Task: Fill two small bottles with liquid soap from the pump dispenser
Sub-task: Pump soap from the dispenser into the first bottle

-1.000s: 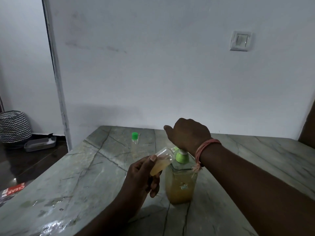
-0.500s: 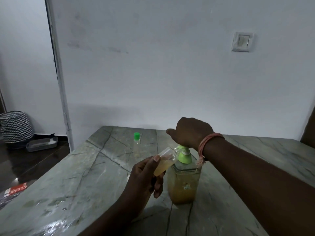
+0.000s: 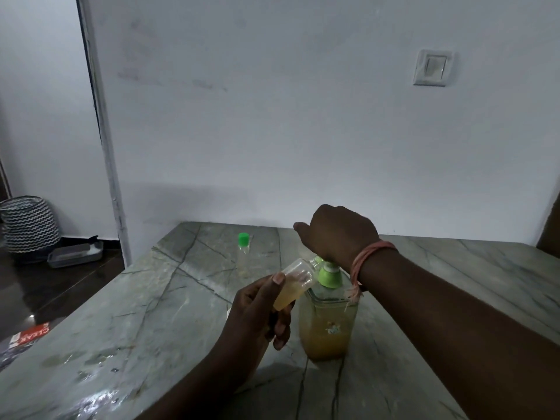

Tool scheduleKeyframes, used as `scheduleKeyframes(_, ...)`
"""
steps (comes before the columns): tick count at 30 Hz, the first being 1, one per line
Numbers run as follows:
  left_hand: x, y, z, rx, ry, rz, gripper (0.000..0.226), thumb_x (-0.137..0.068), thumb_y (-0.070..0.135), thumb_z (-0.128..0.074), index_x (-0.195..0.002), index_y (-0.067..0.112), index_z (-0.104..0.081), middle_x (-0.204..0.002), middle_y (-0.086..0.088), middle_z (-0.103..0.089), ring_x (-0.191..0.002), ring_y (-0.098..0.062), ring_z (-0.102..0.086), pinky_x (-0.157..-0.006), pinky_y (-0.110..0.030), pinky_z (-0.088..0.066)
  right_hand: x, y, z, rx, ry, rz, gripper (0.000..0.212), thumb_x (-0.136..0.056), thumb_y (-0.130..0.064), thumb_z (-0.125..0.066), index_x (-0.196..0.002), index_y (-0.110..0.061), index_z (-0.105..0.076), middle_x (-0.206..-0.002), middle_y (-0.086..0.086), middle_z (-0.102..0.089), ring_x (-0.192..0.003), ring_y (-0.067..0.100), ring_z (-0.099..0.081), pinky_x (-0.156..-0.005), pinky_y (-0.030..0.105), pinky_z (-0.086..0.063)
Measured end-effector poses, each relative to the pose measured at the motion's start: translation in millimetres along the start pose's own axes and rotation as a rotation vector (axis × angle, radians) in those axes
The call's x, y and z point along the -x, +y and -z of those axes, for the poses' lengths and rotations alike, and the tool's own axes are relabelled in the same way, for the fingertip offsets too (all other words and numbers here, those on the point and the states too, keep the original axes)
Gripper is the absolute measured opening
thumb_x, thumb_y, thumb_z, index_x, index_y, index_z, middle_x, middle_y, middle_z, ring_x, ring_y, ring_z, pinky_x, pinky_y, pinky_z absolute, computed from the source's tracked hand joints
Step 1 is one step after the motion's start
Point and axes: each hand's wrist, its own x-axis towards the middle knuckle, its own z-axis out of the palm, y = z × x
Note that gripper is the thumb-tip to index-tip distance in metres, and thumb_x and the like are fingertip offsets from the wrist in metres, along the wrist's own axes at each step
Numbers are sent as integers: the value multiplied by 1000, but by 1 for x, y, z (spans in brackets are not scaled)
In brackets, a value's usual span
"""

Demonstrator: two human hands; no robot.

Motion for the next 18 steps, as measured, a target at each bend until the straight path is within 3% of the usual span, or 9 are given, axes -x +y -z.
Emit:
scheduleKeyframes(3, 0, -1, -1, -8, 13, -4, 40, -95, 44, -57, -101, 8, -73, -67, -15, -48, -47, -17, -41, -42, -24, -36, 3, 4, -6, -123, -27, -81, 45, -93, -55, -45, -65, -19, -46, -73, 1, -55, -76, 26, -57, -68, 32, -41)
scheduleKeyframes(6, 0, 0, -2, -7, 6, 2, 34, -98, 42, -56, -92, 16, -76, -67, -13, -50, -46, -16, -42, -42, -24, -37, 5, 4, -3, -93, -68, -75, 48, -94, -57, -41, -65, -20, -47, -70, 0, -52, -78, 27, -57, -71, 33, -42)
scheduleKeyframes(12, 2, 3, -2, 8, -2, -7, 37, -90, 42, -57, -103, 14, -77, -67, -11, -50, -46, -15, -40, -42, -23, -35, 3, 0, 4, 43, 53, 23, 43, -93, -55, -45, -71, -19, -44, -81, 0, -51, -83, 26, -57, -70, 32, -40)
scheduleKeyframes(16, 0, -1, 0, 7, 0, -8, 42, -90, 42, -57, -100, 3, -72, -66, -11, -50, -46, -15, -42, -42, -24, -37, 5, 4, -8, -114, 19, -87, 39, -92, -50, -49, -65, -21, -47, -76, 1, -58, -77, 26, -59, -67, 31, -40)
scheduleKeyframes(18, 0, -1, 0, -4, -4, -3, 39, -89, 44, -59, -91, 8, -73, -65, -13, -50, -45, -16, -42, -41, -24, -38, 5, 6, -6, -111, -10, -90, 38, -91, -48, -50, -65, -20, -50, -72, 0, -57, -70, 23, -57, -64, 30, -39)
